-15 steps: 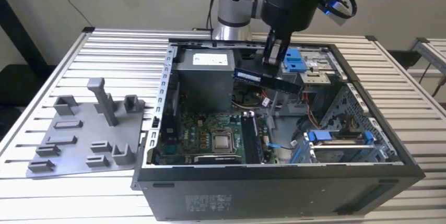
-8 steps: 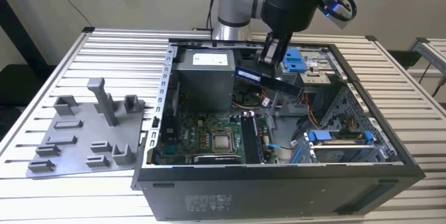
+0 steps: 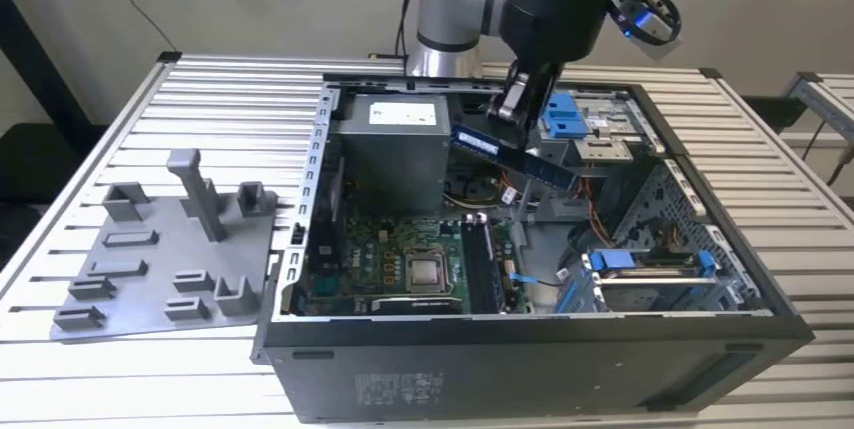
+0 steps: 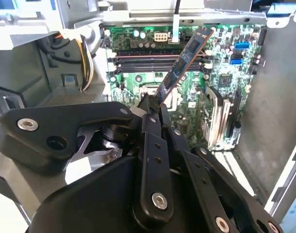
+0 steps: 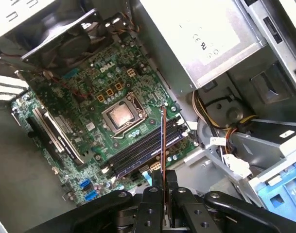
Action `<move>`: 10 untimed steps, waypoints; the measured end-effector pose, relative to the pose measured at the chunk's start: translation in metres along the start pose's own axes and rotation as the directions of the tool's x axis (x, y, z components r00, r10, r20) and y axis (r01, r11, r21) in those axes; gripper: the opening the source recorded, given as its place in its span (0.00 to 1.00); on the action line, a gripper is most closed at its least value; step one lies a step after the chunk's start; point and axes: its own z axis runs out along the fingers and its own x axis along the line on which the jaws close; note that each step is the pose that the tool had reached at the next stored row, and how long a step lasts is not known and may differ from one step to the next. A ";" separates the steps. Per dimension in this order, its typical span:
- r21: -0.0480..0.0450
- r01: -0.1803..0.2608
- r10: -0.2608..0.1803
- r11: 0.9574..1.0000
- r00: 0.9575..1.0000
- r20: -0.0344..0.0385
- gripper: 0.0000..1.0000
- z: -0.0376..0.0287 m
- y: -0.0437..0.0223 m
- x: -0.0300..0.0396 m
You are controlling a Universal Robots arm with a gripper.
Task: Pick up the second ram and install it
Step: 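Insert the second ram into the second slot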
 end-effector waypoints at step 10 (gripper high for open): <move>0.000 -0.142 0.142 0.990 0.990 0.003 0.14 0.0009 0.0000 0.0000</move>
